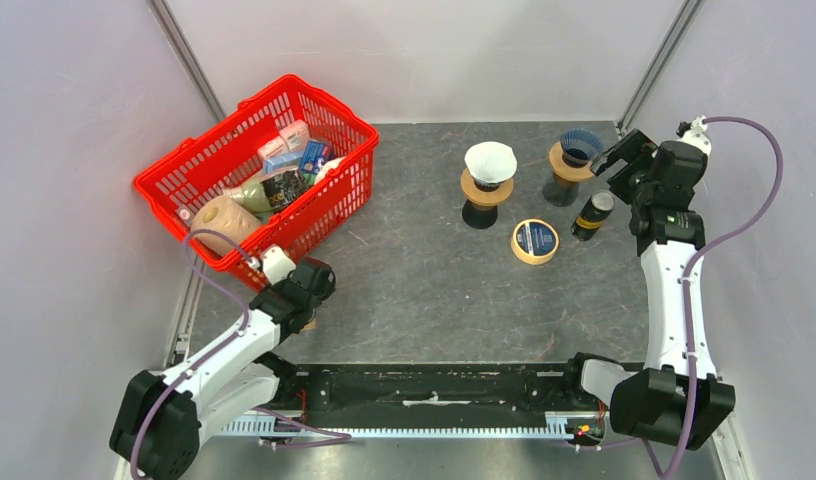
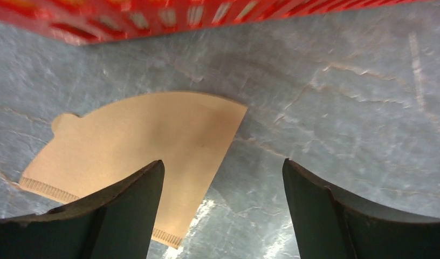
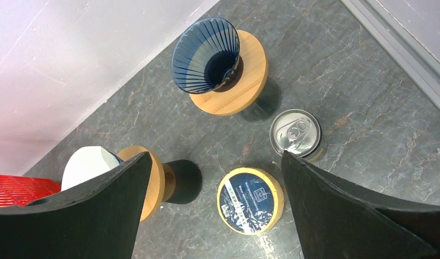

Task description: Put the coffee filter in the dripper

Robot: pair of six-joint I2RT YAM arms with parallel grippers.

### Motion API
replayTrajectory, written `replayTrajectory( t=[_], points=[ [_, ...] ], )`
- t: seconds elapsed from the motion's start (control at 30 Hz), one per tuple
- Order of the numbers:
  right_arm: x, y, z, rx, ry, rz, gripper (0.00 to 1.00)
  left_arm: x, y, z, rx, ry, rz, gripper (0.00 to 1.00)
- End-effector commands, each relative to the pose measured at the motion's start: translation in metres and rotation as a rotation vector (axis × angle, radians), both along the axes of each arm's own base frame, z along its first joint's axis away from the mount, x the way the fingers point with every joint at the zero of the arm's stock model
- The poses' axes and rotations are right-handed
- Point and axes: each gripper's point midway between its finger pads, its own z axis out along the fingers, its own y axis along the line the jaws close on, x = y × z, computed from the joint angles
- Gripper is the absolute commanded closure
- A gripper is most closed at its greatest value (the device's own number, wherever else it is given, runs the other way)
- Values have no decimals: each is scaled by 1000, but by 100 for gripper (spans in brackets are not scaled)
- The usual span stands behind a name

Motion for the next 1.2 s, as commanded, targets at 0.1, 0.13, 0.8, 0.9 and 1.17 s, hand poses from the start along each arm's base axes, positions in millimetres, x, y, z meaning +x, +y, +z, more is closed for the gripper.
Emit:
replayTrajectory(
  t=[0.1, 0.13, 0.8, 0.9, 1.17],
  points=[
    [-4, 2, 29, -13, -100, 3, 3, -23, -16, -38, -163, 102, 53, 14],
    [-4, 2, 30, -15, -102, 4, 3, -24, -16, -38, -161, 108, 56, 14],
    [-22, 24, 34, 8, -107, 98, 3, -8, -202, -20, -191, 167, -703, 13],
    [-30, 50, 33, 3, -93, 210, 3, -6, -241, -18, -187, 177, -852, 13],
    [-53, 156, 18, -107, -9, 642, 3, 1, -294, 40, -97, -32, -1146, 12]
  ],
)
